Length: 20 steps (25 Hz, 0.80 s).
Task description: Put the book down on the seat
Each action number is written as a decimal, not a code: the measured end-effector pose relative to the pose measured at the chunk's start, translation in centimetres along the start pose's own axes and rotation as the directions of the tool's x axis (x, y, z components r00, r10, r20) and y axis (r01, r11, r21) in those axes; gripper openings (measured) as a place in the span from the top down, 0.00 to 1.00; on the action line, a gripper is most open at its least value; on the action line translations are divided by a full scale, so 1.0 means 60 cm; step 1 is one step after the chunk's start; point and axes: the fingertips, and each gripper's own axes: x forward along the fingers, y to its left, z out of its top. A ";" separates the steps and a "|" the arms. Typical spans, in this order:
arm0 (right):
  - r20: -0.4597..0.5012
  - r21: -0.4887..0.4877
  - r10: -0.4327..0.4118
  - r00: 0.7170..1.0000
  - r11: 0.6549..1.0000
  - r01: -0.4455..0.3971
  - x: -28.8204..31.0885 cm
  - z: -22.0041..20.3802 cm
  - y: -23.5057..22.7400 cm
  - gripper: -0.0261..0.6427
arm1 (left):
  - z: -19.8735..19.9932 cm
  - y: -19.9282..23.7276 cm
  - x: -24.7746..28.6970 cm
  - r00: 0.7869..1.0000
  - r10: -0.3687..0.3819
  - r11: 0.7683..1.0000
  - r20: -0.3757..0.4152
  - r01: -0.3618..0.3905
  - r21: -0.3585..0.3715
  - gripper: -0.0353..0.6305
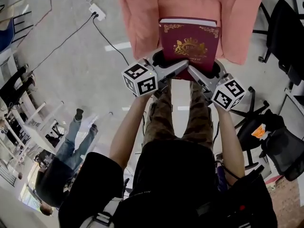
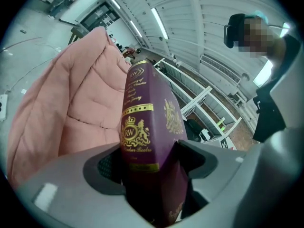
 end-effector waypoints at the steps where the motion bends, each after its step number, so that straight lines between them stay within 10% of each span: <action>1: -0.003 0.009 -0.005 1.000 1.000 0.005 0.001 -0.010 -0.009 0.45 | -0.011 0.007 0.004 1.000 0.004 1.000 -0.005 -0.004 -0.009 0.42; 20: -0.041 0.070 -0.038 0.998 0.997 0.041 0.030 -0.157 -0.130 0.42 | -0.162 0.124 0.050 0.995 0.068 0.993 -0.072 -0.075 -0.094 0.43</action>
